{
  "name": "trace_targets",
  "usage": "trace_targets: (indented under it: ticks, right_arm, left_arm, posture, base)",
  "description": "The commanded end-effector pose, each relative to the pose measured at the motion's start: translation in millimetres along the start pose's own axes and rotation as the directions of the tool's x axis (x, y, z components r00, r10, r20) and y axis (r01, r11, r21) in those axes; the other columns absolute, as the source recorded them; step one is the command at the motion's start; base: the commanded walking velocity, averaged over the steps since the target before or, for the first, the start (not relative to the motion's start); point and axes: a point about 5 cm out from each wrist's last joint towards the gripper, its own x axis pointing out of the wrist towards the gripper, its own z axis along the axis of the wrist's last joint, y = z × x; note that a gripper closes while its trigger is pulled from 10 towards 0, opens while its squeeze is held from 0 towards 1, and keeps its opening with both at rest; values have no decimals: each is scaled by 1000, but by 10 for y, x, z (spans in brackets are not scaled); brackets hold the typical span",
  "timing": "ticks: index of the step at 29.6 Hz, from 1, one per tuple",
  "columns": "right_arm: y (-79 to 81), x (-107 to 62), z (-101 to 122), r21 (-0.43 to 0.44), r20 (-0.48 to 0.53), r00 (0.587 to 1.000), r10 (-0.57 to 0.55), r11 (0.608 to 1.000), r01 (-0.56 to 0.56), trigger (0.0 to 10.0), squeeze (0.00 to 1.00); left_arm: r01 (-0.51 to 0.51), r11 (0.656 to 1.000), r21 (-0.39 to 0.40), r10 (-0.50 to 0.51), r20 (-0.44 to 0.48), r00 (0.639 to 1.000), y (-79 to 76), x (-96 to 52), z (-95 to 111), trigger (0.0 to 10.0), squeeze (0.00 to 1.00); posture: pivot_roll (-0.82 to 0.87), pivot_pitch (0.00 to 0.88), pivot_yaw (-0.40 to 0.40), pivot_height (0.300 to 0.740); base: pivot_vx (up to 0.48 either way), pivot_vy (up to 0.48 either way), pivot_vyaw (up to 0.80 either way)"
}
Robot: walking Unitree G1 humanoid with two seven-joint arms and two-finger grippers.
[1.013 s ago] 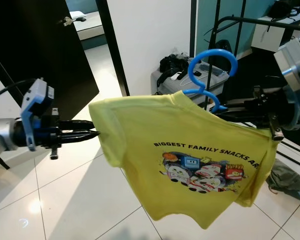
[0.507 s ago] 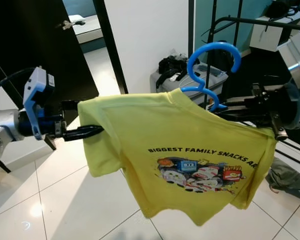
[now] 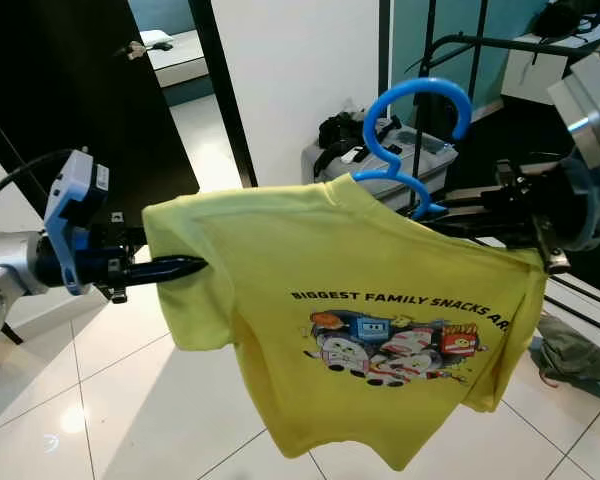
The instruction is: Hang hanger
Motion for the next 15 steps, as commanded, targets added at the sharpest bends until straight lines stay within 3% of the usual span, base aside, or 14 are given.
trace_targets:
  ticks: [1,6,7,8,10,15]
  right_arm:
    - [-7,2,59,-22,2,1000,9,1000,-9,10000,0]
    - [-22,-39,17,-14,-40,999,-20,1000,20,10000,0]
    - [-22,-39,17,-14,-40,999,-20,1000,20,10000,0]
    - [-30,-56,-60,-2,-86,995,-44,999,43,10000,0]
    - [-31,-59,-79,0,-97,994,-48,999,49,10000,0]
    - [32,-71,-478,86,-210,972,-109,988,130,10000,0]
  left_arm:
    - [-35,999,10,35,-15,999,39,-86,3,0,0]
    - [-143,988,52,144,-17,989,199,-355,122,0,0]
    - [-143,988,52,144,-17,989,199,-355,122,0,0]
    - [-189,979,73,190,-4,982,263,-482,210,0,0]
    - [-199,977,78,199,0,980,275,-508,230,0,0]
    - [-284,952,116,280,48,959,365,-779,462,0,0]
  posture:
    - [-83,0,88,740]
    - [-85,0,85,740]
    - [-85,0,85,740]
    - [-85,0,85,740]
    - [-85,0,85,740]
    - [-79,0,74,740]
  base:
    - [0,0,0]
    - [0,0,0]
    - [0,0,0]
    - [0,0,0]
    - [0,0,0]
    - [0,0,0]
